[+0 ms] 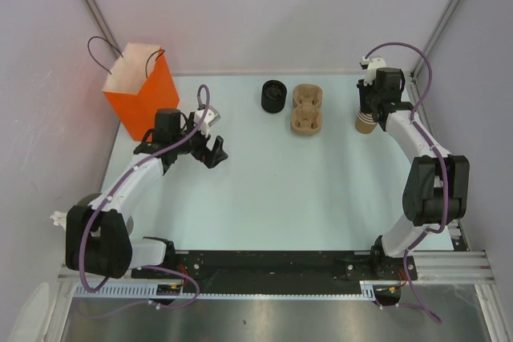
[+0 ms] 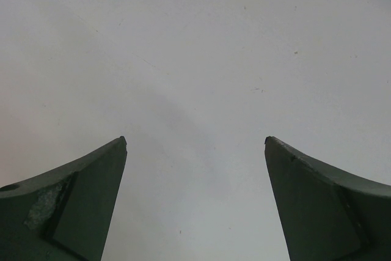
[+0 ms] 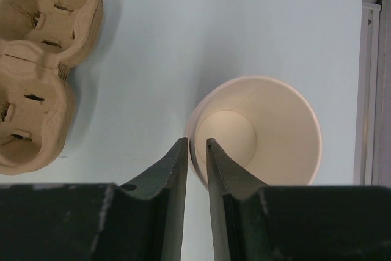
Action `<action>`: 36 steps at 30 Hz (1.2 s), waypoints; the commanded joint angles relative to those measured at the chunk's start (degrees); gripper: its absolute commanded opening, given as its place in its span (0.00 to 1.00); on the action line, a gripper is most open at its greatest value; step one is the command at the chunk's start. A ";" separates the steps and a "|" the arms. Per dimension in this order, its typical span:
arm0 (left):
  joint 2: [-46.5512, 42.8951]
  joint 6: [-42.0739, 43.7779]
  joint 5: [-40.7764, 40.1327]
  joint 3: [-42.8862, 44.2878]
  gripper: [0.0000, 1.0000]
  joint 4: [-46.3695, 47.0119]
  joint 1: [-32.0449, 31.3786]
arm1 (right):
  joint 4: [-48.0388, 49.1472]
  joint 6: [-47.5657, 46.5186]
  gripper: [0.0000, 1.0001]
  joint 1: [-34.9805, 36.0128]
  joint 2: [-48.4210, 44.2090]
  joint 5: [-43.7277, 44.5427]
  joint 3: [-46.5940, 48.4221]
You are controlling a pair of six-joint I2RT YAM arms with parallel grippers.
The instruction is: Pack the takeout coffee
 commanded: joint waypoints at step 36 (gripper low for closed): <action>-0.43 1.37 1.40 -0.43 0.99 1.49 -0.31 | 2.64 -7.72 0.00 2.63 -12.37 7.13 3.14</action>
